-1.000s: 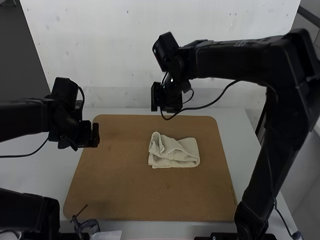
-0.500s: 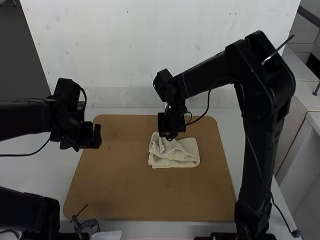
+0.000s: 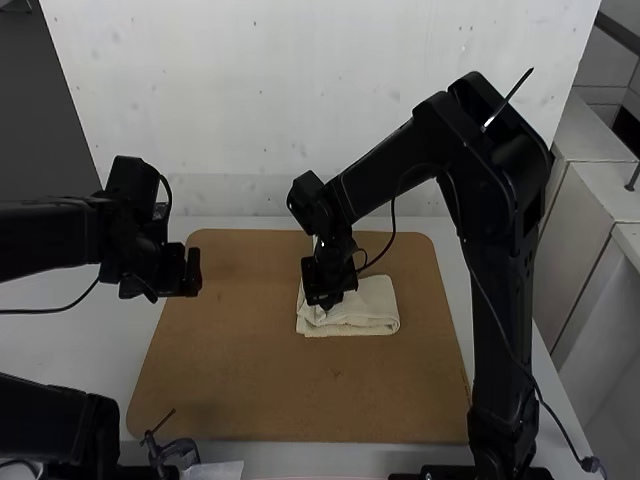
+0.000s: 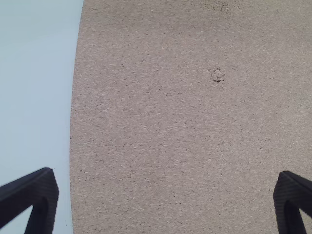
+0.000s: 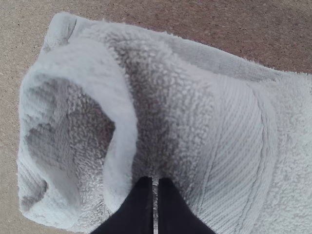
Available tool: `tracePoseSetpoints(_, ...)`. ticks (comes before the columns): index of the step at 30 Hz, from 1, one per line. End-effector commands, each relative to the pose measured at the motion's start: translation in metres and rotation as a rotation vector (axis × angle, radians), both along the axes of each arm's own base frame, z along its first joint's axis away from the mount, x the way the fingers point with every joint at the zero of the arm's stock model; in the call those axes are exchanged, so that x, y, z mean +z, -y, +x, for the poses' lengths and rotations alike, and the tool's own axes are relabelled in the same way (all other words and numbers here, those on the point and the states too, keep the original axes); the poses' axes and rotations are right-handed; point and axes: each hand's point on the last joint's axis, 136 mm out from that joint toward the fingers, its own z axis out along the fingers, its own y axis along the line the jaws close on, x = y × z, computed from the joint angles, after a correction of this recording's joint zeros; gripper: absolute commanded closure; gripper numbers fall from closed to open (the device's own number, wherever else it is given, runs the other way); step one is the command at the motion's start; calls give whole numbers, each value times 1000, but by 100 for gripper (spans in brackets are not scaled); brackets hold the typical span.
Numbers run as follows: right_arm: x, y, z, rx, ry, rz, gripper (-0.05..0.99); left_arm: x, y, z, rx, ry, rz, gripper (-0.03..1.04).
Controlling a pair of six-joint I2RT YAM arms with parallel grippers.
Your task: Fold the towel.
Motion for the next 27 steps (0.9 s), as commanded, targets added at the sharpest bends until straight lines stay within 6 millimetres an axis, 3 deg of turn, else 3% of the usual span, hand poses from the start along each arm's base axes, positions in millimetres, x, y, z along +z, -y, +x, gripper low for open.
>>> tracePoseSetpoints(1, 13, -18, 8, 19, 56, 22, 92, 3, -1, 1, 7, 19, -20, 2)
tracePoseSetpoints(12, 23, -47, 7, 66, 86, 57, 92, -2, -1, 2, 6, 20, -22, 2)
tracePoseSetpoints(23, 16, -52, 6, 74, 77, 49, 92, -9, -2, 1, 10, 9, -23, 2)
tracePoseSetpoints(27, 30, -49, 13, 56, 100, 76, 92, -9, -3, 2, 11, 12, -23, 2)
